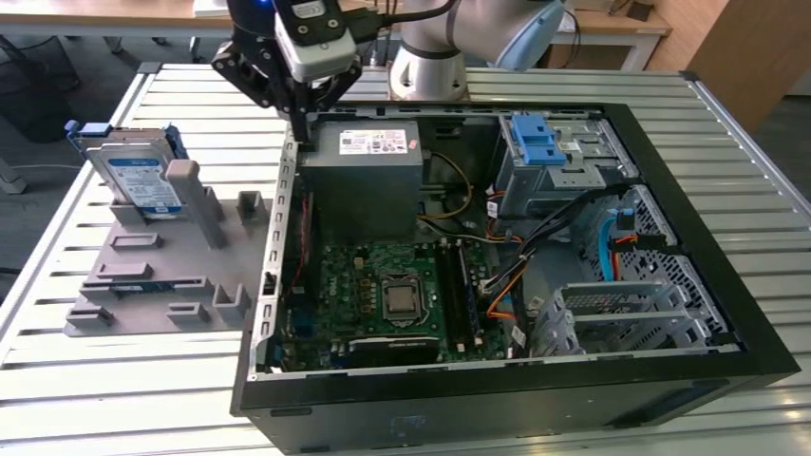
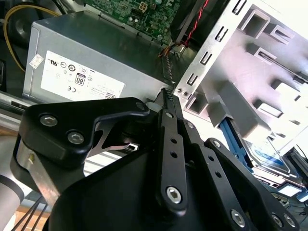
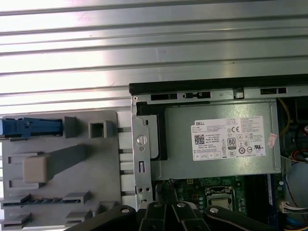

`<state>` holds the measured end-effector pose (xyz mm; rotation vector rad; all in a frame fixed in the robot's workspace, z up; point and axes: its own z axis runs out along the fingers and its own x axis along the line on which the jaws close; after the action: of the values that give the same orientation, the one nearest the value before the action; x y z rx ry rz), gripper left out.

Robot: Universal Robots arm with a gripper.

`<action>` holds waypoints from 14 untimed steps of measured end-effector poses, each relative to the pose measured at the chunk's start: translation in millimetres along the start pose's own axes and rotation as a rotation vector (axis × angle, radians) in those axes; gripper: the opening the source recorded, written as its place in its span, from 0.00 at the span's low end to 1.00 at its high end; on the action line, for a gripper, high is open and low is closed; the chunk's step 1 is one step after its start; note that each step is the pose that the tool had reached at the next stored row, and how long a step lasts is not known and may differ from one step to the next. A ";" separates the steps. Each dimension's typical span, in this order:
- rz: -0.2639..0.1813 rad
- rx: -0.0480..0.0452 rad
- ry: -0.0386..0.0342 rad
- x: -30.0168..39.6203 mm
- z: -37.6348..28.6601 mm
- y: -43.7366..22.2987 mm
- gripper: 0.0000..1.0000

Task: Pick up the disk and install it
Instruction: 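Reach for the disk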

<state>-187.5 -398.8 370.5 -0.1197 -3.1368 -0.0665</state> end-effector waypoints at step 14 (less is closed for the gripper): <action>0.000 0.0001 0.0012 3.9 1.2 -0.3 0.11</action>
<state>-191.4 -398.8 369.3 -0.1198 -3.1356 -0.0664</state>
